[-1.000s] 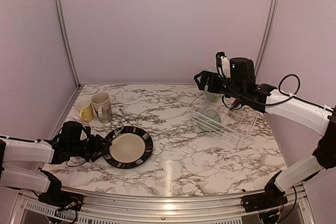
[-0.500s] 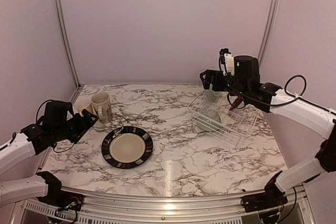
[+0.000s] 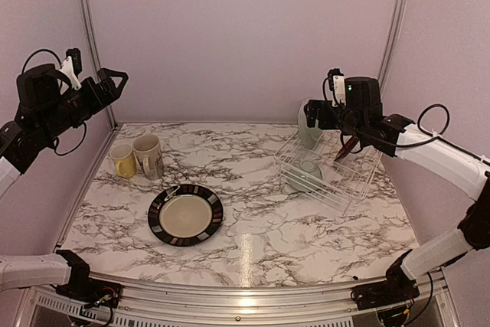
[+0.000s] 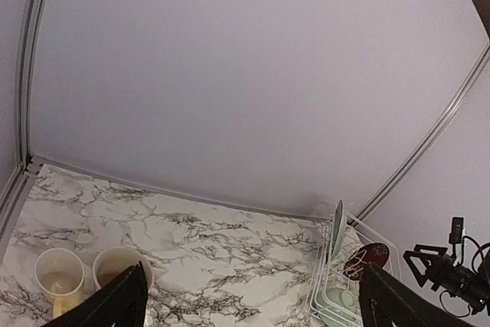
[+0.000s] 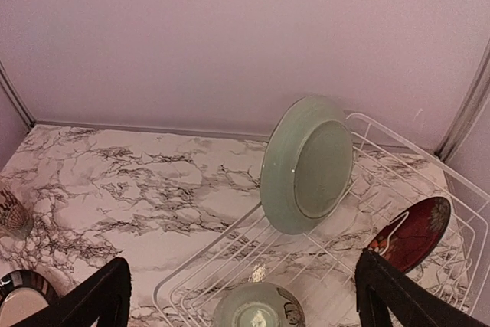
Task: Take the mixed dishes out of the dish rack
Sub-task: Grab the plate from the dish rack.
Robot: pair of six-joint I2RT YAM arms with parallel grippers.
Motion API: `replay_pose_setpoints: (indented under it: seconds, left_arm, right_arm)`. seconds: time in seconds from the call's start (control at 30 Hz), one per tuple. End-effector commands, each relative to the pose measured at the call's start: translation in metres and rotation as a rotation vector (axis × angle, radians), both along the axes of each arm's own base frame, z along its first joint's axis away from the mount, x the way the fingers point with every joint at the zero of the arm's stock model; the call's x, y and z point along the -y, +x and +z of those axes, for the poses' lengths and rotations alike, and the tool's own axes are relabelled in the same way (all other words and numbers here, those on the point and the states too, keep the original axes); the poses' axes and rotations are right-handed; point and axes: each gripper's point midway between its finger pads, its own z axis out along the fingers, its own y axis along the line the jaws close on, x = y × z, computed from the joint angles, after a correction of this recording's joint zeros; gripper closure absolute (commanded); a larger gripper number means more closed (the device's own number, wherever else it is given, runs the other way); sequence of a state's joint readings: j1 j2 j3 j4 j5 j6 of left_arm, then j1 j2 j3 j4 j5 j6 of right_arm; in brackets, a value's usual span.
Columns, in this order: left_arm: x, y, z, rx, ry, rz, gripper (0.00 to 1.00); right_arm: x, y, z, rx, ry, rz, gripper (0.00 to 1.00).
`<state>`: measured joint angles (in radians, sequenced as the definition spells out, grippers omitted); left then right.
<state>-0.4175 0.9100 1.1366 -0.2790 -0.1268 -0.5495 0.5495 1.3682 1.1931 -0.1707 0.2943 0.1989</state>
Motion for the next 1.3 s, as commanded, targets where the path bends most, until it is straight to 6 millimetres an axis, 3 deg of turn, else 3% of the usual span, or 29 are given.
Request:
replay_pose_setpoints:
  seconds: [0.0,0.07,0.17,0.33,0.53,0.77,0.93,1.03,1.17,1.27]
  left_arm:
    - [0.023,0.030,0.046,0.183,0.183,-0.076,0.01]
    - [0.028,0.046,0.056,0.221,0.245,-0.075,0.01]
    - [0.038,0.072,0.055,0.228,0.316,-0.072,0.01]
    - [0.046,0.095,0.025,0.191,0.392,-0.082,0.01]
    - [0.040,0.086,-0.005,0.211,0.395,-0.069,0.01]
    - [0.041,0.075,-0.004,0.224,0.386,-0.092,0.01]
    - [0.034,0.068,0.004,0.243,0.373,-0.065,0.01]
    - [0.036,0.066,0.006,0.248,0.358,-0.081,0.01]
    - [0.040,0.064,0.006,0.249,0.339,-0.103,0.01]
    - [0.041,0.063,0.007,0.253,0.330,-0.113,0.02]
  right_arm:
    - [0.032,0.015,-0.012,-0.100,0.044,-0.072,0.01]
    - [0.042,0.019,-0.018,-0.148,0.090,-0.087,0.02]
    - [0.056,0.020,-0.018,-0.194,0.131,-0.108,0.01]
    - [0.086,0.014,-0.020,-0.199,0.104,-0.195,0.02]
    - [0.122,0.031,-0.036,-0.249,0.100,-0.285,0.01]
    - [0.173,0.058,-0.060,-0.330,0.138,-0.388,0.01]
    - [0.202,0.074,-0.074,-0.347,0.267,-0.434,0.02]
    - [0.199,0.091,-0.076,-0.345,0.306,-0.412,0.02]
    - [0.211,0.107,-0.087,-0.383,0.304,-0.497,0.04]
    - [0.193,0.118,-0.092,-0.388,0.369,-0.428,0.11]
